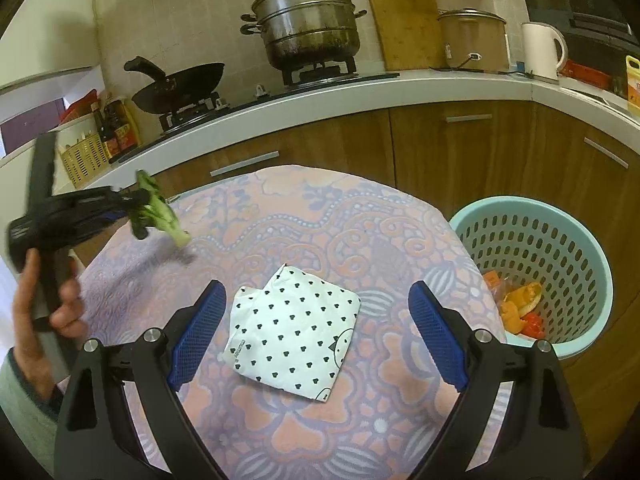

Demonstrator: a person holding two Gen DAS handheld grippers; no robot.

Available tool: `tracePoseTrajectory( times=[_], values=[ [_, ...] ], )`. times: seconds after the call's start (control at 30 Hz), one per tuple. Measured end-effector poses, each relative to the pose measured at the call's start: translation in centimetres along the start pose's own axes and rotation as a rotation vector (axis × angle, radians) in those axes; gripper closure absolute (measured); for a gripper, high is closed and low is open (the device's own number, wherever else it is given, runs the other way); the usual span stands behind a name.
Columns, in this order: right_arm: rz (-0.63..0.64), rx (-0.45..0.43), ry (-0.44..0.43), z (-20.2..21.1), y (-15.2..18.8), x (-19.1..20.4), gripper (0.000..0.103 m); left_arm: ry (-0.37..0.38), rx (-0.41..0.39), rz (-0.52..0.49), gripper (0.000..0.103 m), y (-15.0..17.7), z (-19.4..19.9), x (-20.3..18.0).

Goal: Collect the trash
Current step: 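Grasp the bok choy with the left tool while the right tool grasps the heart-print napkin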

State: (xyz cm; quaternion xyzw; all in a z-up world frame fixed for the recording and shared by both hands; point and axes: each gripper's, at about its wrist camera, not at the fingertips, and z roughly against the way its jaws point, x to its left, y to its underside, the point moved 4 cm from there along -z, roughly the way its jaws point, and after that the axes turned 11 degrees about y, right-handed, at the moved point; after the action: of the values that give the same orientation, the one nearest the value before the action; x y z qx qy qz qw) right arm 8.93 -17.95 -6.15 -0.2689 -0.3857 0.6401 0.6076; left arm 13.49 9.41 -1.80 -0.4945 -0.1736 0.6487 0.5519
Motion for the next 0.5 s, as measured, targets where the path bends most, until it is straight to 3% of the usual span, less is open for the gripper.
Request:
tracePoseTrajectory(
  times=[0.2, 0.33, 0.5],
  values=[
    [0.117, 0.114, -0.001, -1.9, 0.9, 2.3, 0.007, 0.07, -0.014, 0.05, 0.092, 2.4, 3.1, -0.9],
    [0.151, 0.168, 0.004, -2.8, 1.3, 3.1, 0.007, 0.061, -0.009, 0.03, 0.092, 4.3, 3.6, -1.4],
    [0.159, 0.313, 0.04, -5.6, 2.1, 3.1, 0.007, 0.075, 0.012, 0.072, 0.092, 6.9, 2.8, -0.3]
  ],
)
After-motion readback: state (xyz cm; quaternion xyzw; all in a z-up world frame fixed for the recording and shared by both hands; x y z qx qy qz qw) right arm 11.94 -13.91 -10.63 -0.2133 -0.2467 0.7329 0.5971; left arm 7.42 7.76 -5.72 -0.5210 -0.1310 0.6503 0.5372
